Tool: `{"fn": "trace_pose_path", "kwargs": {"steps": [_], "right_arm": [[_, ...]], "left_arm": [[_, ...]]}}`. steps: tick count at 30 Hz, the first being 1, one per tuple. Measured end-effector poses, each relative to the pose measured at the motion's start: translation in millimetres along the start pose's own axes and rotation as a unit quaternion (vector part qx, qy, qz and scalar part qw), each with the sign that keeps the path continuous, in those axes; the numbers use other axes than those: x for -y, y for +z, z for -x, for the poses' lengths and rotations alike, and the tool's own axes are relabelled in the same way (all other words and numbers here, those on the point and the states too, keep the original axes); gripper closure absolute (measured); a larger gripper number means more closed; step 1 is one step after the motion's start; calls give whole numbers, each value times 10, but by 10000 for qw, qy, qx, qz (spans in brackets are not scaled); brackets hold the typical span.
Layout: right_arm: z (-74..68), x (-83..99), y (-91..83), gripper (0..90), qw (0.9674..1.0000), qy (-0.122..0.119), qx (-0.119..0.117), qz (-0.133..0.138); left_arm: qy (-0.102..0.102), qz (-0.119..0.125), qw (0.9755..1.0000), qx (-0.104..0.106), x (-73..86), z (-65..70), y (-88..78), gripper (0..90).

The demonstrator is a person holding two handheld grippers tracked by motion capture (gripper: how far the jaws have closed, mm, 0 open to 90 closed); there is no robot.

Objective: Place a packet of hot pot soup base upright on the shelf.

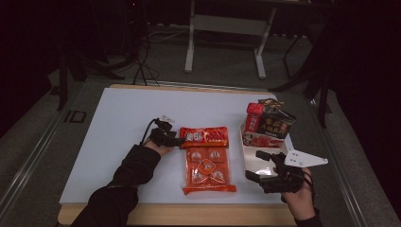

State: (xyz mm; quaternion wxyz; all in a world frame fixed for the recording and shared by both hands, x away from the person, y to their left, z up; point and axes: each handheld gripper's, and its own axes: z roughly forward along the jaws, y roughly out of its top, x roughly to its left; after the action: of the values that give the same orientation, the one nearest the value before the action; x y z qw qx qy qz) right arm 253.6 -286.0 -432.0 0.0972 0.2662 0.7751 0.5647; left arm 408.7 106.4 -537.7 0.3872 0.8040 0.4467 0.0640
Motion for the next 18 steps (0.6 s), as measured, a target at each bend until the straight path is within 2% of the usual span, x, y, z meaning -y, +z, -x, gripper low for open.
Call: {"fn": "trace_pose_path", "kwargs": {"steps": [5, 7, 12, 16, 18], "right_arm": [[-7, 2, 2, 153, 10000, -33, 11, -20], [-4, 6, 2, 153, 10000, -3, 6, -28], [-3, 9, 11, 153, 10000, -13, -6, -44], [-2, 12, 10, 153, 10000, 2, -17, -40], [0, 16, 12, 153, 10000, 3, -22, -43]], "left_arm": [[-48, -45, 10000, 71, -8, -20, 64, 512], [-117, -28, 9998, 171, -12, -25, 77, 538], [-135, -67, 9989, 446, -44, 15, 138, 616], [-83, -116, 9990, 426, -81, 76, 187, 639], [-74, -112, 9990, 434, -92, 100, 199, 692]]}}
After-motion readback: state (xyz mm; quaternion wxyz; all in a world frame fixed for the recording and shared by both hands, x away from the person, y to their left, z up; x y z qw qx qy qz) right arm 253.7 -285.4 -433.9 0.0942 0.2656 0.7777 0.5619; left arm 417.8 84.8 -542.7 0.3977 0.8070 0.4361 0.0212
